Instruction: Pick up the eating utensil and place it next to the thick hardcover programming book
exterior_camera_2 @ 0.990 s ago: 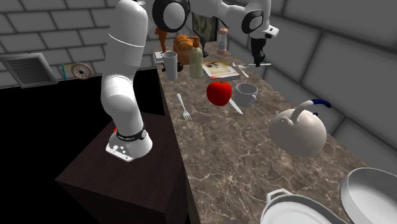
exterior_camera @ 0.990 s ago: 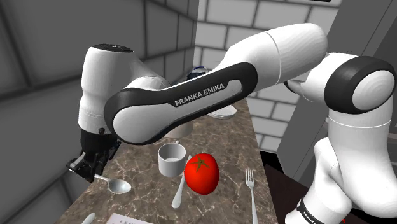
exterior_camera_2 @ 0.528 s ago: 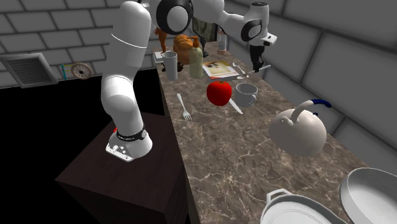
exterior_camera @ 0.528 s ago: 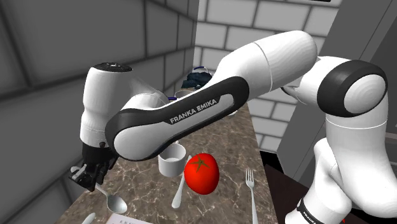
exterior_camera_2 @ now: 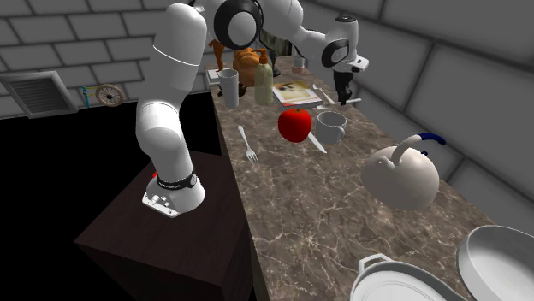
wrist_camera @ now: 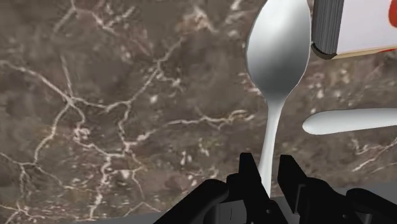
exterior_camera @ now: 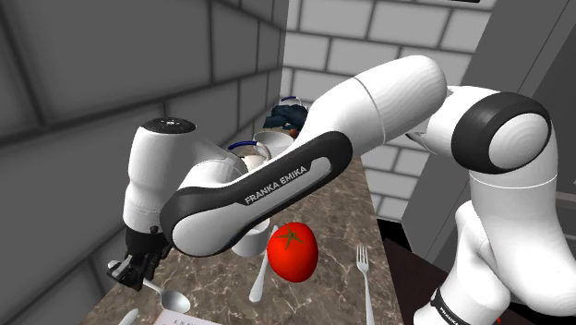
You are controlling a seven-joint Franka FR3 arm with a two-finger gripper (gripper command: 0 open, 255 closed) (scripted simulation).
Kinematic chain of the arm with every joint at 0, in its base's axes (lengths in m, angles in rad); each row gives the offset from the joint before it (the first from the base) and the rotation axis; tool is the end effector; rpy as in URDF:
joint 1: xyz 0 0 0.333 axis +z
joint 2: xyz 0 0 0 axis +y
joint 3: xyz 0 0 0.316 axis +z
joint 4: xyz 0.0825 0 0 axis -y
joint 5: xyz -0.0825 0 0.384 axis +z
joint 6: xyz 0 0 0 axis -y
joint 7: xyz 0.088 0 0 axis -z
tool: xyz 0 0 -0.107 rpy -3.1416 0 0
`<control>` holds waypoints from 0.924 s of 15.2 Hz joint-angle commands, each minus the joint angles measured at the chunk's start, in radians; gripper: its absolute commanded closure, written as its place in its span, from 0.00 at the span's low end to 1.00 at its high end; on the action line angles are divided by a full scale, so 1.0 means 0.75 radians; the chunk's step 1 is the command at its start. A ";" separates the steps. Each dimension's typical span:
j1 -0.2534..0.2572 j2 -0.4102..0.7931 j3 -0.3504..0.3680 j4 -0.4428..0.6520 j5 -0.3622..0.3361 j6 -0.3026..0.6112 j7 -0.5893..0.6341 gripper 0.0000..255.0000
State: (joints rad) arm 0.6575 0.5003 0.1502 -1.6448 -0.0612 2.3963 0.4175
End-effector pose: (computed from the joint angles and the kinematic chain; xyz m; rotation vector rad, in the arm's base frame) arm 0.4964 0.4978 0.3529 -2.9015 -0.5918 -0.2946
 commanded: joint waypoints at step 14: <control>0.002 0.018 -0.002 0.006 -0.003 0.009 0.002 0.00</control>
State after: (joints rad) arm 0.6593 0.5140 0.1491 -1.6403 -0.0632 2.4027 0.4188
